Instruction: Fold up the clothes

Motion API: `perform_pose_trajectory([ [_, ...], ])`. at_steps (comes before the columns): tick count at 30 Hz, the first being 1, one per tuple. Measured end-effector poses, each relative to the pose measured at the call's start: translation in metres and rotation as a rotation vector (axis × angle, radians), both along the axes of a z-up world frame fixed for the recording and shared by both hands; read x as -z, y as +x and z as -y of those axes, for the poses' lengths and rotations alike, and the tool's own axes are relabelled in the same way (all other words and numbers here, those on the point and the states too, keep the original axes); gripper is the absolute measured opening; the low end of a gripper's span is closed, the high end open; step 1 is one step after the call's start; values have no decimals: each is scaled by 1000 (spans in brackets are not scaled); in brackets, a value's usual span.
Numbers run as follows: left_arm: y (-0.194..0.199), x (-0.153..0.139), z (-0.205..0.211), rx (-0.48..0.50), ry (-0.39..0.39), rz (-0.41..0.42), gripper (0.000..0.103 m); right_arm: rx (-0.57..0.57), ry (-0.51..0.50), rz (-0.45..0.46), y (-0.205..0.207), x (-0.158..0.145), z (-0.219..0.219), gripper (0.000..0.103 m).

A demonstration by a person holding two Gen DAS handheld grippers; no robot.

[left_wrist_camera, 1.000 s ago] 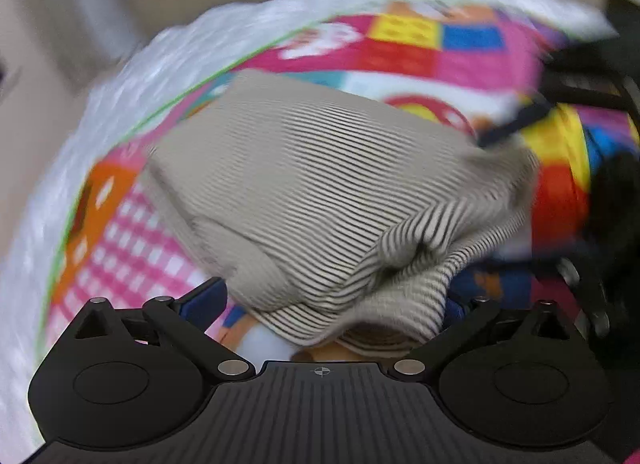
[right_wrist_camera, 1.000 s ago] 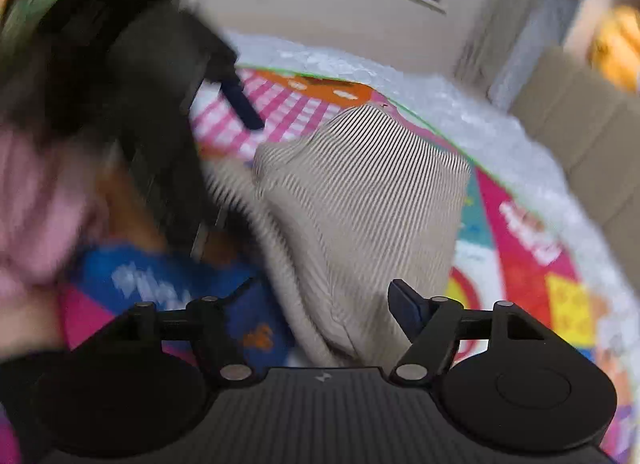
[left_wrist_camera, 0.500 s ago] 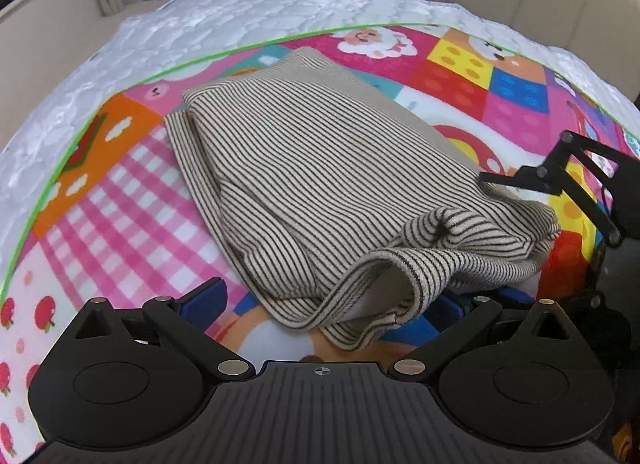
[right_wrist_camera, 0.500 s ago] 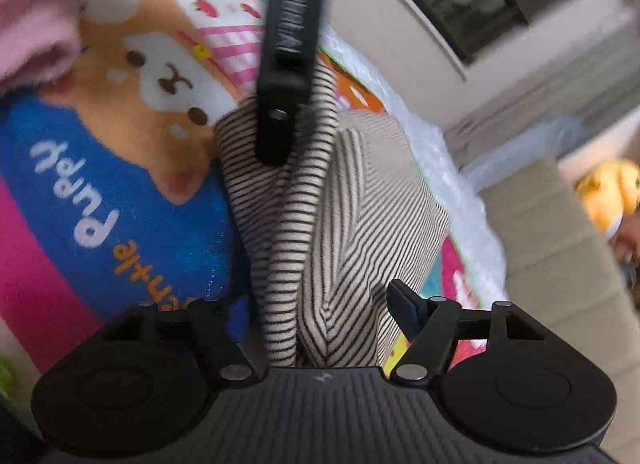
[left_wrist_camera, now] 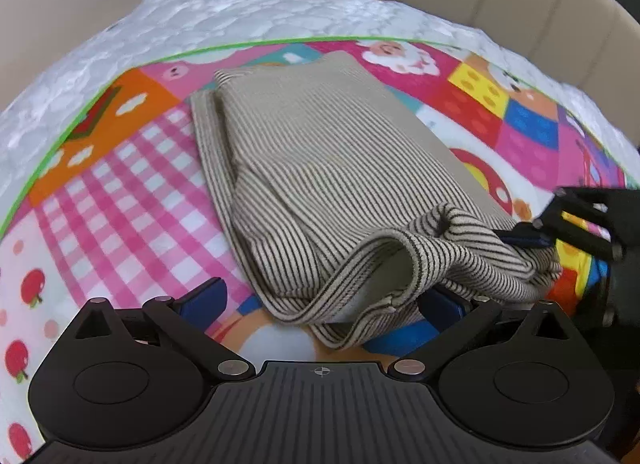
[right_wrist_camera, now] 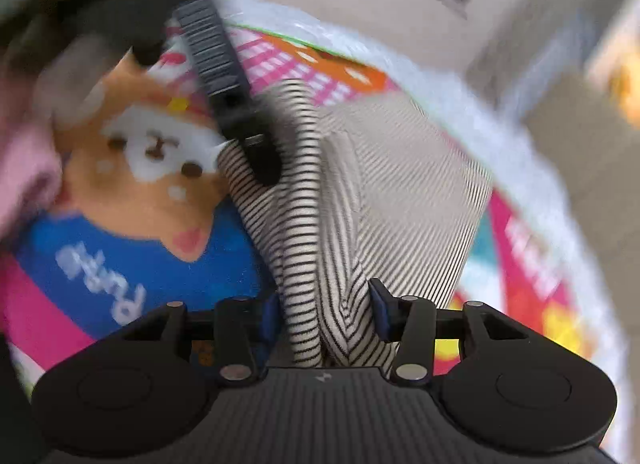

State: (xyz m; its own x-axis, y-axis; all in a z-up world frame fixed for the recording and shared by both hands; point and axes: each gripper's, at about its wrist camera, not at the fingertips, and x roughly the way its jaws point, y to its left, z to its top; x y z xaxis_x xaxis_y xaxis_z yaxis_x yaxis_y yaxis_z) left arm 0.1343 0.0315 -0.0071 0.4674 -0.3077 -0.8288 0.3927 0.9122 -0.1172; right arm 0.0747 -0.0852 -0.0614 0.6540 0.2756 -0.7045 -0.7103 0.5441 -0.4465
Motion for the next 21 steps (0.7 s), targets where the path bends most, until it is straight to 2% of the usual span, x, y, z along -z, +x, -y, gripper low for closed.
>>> perform_pose_trajectory([
  [2,0,-4,-5,-2,-17,0,103,-1,13,2,-3,-2,0,32],
  [6,-1,-12,-14,-7,-52,2,103,-11,53,-46,-15,-29,14,30],
  [13,28,-27,-35,-67,-154,100,103,-120,-47,-101,-72,-71,30,30],
  [16,43,1,-18,-5,-93,71,102,-160,-93,-91,-74,-94,30,30],
  [19,43,32,0,110,23,24,100,-197,-127,-79,-49,-113,29,30],
  [21,43,45,4,159,55,0,100,-228,-145,-85,-22,-119,23,31],
])
